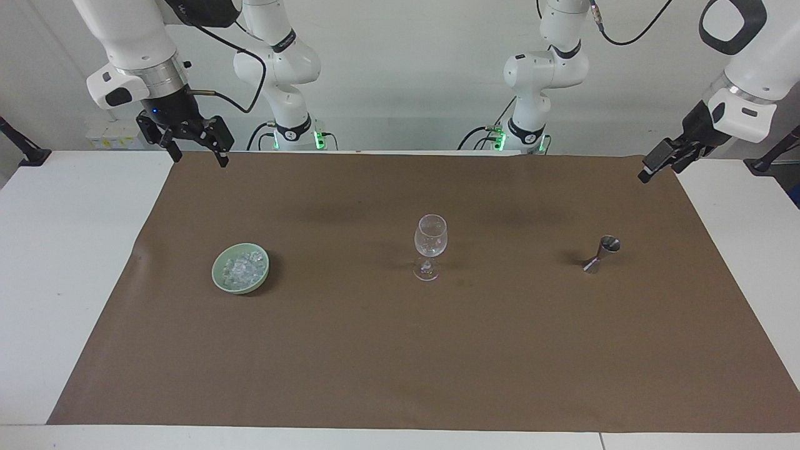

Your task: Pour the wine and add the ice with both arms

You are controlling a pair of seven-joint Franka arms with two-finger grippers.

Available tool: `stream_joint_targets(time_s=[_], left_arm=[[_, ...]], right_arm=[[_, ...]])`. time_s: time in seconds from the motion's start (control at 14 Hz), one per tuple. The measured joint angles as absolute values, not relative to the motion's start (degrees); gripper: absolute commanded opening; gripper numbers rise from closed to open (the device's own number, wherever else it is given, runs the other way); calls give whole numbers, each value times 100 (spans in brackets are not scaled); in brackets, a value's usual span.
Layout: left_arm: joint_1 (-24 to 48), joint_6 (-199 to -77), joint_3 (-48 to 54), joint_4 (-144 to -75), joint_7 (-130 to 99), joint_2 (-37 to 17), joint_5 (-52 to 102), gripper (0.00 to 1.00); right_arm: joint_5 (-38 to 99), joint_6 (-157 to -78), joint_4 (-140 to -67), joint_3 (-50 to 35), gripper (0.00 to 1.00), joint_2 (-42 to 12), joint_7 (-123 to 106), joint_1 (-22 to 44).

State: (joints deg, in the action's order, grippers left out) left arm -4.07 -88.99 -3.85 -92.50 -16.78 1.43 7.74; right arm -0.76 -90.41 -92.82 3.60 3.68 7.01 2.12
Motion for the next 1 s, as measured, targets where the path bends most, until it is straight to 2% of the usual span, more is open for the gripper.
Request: stream_joint_targets(time_s=[0.5,0.79,1.0], left_arm=[[-1312,-8850,-405,-9402,-3628,189,1694,100],[-1669,-8847,-419,-10068,-4092,504,2274,100],[-1696,-9399,-407,-10758,-4258,834,2658,100]], right_arm=[[-76,-9039,-9386,360,100,379,699,212],[-76,-9039,-9406,360,100,400,698,212],[-73,-9038,-9407,353,100,406,698,215]])
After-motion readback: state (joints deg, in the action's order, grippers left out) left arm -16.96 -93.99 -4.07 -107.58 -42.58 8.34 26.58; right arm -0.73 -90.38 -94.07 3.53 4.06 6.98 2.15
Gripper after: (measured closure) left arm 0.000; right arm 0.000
